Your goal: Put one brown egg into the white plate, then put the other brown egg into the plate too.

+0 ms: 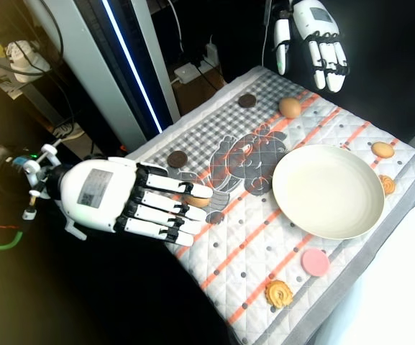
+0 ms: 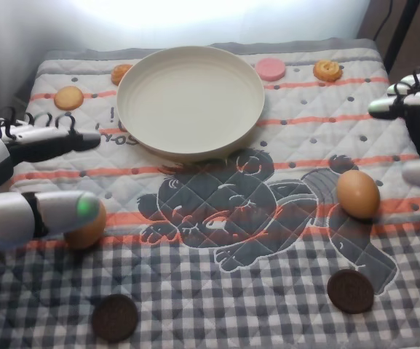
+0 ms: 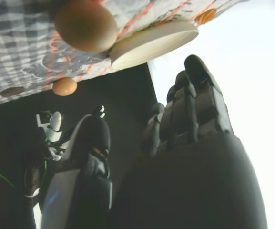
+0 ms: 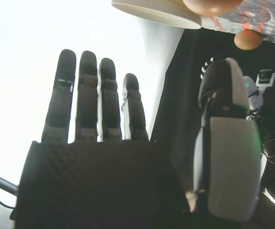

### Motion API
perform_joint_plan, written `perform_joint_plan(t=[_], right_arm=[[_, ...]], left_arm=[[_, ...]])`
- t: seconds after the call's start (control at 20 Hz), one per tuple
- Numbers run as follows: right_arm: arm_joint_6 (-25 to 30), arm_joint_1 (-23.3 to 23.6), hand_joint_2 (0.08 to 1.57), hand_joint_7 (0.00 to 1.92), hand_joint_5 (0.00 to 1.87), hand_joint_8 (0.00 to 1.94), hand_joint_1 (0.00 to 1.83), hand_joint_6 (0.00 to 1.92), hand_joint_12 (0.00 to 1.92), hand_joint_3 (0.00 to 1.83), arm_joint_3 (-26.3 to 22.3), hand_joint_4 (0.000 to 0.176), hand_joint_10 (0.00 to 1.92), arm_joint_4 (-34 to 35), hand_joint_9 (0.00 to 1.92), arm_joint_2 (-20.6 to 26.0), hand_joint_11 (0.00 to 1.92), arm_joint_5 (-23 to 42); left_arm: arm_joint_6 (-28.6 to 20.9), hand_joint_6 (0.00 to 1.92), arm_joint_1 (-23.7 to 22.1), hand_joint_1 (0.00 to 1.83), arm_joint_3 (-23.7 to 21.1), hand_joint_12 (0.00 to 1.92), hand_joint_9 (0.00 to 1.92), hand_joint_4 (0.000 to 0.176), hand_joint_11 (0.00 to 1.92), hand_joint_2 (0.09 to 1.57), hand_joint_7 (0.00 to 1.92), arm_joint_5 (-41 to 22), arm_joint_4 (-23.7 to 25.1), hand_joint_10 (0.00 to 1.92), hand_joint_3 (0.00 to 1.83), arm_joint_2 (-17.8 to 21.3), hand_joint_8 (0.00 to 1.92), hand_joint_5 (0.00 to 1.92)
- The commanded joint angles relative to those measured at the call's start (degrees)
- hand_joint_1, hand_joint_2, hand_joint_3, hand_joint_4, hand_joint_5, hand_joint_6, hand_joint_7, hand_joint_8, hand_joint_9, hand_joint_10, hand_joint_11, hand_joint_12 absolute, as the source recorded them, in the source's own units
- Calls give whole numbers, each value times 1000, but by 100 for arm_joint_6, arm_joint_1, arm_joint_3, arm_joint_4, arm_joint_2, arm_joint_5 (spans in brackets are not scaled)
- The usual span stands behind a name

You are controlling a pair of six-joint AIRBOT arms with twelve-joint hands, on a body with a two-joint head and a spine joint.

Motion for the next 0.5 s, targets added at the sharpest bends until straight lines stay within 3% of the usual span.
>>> perform_joint_plan(t=[0.0, 0.1, 0.15, 0.25, 0.3, 0.35, 0.45], right_arm=[[30, 54, 1291, 285, 387, 0, 0, 0, 284, 4, 27, 138, 0, 133, 254, -16, 200, 666], [30, 54, 1286, 280, 392, 1, 0, 3, 278, 1, 29, 125, 2, 131, 257, -23, 206, 666], [30, 54, 1286, 283, 391, 2, 0, 2, 278, 1, 30, 130, 5, 129, 264, -30, 211, 666], [30, 53, 1296, 293, 407, 6, 0, 8, 281, 5, 37, 116, 9, 117, 278, -41, 227, 666], [30, 52, 1303, 307, 423, 6, 13, 8, 280, 4, 44, 103, 9, 113, 291, -48, 245, 666], [30, 50, 1306, 311, 427, 5, 14, 7, 277, 3, 50, 99, 7, 108, 295, -54, 250, 666], [30, 50, 1317, 327, 431, 5, 59, 4, 270, 2, 51, 99, 5, 103, 304, -56, 261, 666]], left_arm=[[-29, 2, -34, 0, 2, 524, 242, 163, 0, 1166, 265, -655, 22, 6, 13, 20, 2, 292], [-29, 9, -34, 0, 4, 533, 239, 162, 0, 1178, 275, -662, 9, 2, 11, 22, 5, 312], [-29, 7, -34, 0, 7, 559, 247, 163, 0, 1180, 286, -669, 5, 3, 6, 23, 4, 329], [-29, 1, -64, 45, 54, 633, 258, 174, 0, 1180, 293, -613, -7, 2, 1, 16, 1, 331], [-28, 0, -86, 259, 92, 753, 293, 176, 0, 1109, 311, -542, -22, 3, 1, -6, 0, 339], [-27, 0, -129, 310, 178, 797, 303, 176, 0, 1092, 316, -356, -76, 2, 0, -66, 0, 341], [149, 0, -186, 581, 278, 909, 349, 176, 17, 933, 335, -86, -209, 4, 0, -169, 0, 323]])
